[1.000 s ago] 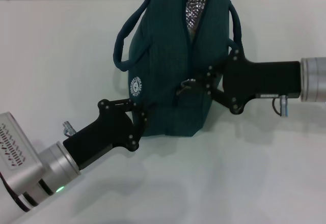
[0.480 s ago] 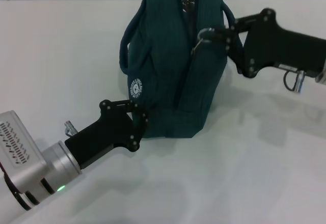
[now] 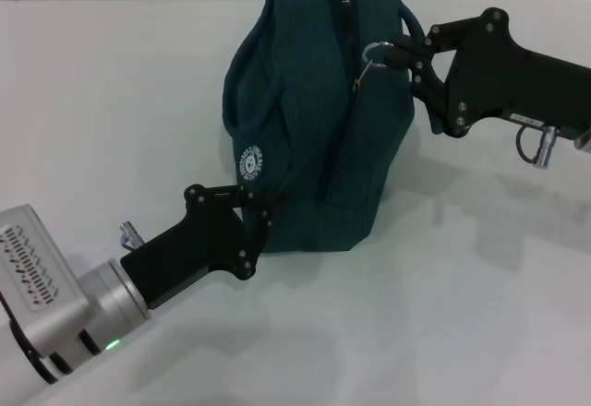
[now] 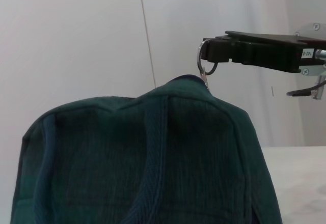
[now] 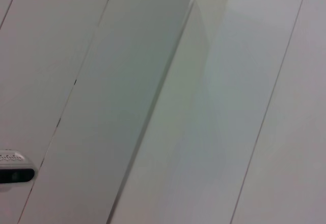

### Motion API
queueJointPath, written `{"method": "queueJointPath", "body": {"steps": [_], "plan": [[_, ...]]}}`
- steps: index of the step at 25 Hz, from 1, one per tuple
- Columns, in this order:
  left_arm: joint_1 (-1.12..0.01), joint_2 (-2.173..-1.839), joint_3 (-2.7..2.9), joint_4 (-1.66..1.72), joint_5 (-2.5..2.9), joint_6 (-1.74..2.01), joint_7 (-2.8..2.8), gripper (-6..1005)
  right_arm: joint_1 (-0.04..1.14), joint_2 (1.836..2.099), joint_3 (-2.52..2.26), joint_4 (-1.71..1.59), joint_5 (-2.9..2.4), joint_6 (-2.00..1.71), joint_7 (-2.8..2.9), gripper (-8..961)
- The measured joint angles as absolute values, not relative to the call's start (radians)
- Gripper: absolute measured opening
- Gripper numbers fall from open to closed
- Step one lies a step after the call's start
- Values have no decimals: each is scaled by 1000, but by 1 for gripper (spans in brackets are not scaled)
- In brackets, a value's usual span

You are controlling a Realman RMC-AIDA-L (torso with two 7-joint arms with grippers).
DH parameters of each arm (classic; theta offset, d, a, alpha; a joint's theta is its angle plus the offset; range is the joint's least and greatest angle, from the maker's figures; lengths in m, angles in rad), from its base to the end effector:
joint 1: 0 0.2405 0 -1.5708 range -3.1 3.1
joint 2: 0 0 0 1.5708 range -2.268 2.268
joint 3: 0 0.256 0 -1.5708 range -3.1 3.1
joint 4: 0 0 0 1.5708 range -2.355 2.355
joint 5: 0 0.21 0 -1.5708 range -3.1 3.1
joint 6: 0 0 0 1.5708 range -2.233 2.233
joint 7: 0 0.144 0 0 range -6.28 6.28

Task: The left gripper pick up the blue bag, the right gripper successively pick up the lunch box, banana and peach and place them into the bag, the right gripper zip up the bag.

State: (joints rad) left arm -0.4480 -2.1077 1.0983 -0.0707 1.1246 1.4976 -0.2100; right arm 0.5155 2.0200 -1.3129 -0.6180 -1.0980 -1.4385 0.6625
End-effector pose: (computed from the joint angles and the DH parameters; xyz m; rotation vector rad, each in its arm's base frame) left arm -0.2852 0.2482 -0.0862 -2.3233 -0.1630 -0.8616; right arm 0.1844 0.3481 -0.0034 -2.4135 -0.3474 1.0165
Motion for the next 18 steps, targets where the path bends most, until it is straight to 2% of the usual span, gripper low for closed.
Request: {"method": "queueJointPath", "body": {"steps": [9, 18], "plan": [[-464, -2108, 1095, -75, 1126, 1523, -205, 67, 520, 2020, -1314, -610, -1096, -1439, 662, 22], [-472, -2108, 1089, -74, 1114, 1572, -250, 147, 520, 2018, -1315, -611, -1096, -1445, 661, 21]]}}
